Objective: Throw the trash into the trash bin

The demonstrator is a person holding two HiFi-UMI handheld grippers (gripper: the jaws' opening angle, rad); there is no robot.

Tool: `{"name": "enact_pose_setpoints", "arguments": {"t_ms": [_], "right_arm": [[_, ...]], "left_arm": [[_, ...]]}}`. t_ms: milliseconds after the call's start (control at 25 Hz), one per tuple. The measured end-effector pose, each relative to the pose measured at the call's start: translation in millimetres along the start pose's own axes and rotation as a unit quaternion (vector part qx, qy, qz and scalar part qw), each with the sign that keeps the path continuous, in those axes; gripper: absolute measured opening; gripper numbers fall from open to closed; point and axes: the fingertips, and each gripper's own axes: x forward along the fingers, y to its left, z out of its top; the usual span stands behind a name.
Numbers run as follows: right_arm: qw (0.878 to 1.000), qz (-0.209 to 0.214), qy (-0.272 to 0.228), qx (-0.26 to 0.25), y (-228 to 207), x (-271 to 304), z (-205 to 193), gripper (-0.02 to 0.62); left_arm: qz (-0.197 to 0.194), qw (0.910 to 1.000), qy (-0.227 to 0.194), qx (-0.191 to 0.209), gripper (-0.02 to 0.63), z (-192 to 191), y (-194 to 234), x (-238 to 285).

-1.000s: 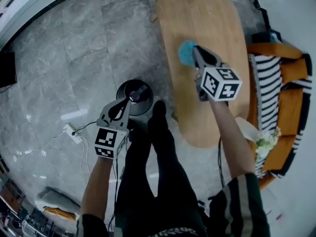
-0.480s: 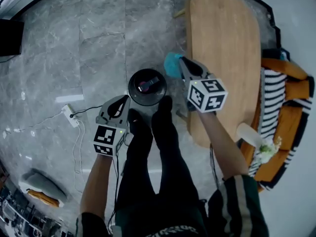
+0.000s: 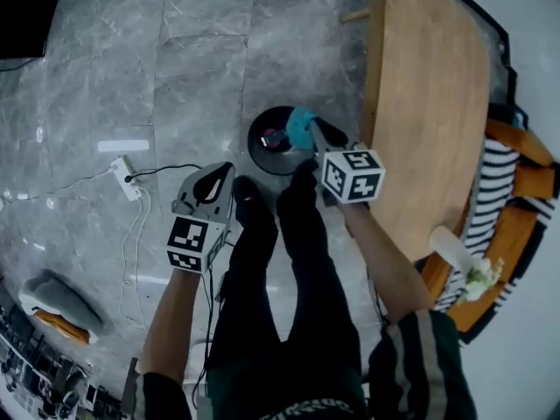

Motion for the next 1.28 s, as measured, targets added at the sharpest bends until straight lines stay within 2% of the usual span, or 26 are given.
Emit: {"name": "enact_pose_setpoints", "arguments": {"t_ms": [200,480,640,760,840,960,1120,1280], "right_arm": [[0.999,-0.002,0.041,0.001,12,33,-50,0.008],[0.996,-0.004,0.093,0.003,5,82,-110,0.009],[0.992,-0.016,0.125,-0.015,-6,110,-140,0.009],[0.989,-0.019,0.146,-0.006,-9,124,-160,0.009],[0.987,-0.014,0.161,-0.007,-7,132,-169,0.009],[0.982,-0.020,0.183,-0.037,-10,139,-178,0.014],[0.978,-0.023,0.203,-0.049,-8,140,-184,0.096],[0.977,-0.017,0.208,-0.047,-1,131,-176,0.109]], "left_arm": [[-0.003,0.9999,0.010,-0.009,0.000,-21,3,3],[-0.015,0.9995,0.024,-0.013,0.000,-42,0,16],[-0.007,0.9993,0.029,-0.023,0.000,-56,11,25],[0.001,0.9988,0.033,-0.037,0.000,-64,18,27],[0.004,0.9986,0.036,-0.038,0.000,-66,21,28],[0.008,0.9984,0.037,-0.042,0.000,-68,22,31],[0.009,0.9981,0.038,-0.047,0.000,-66,22,31],[0.005,0.9981,0.036,-0.049,0.000,-60,19,27]]}}
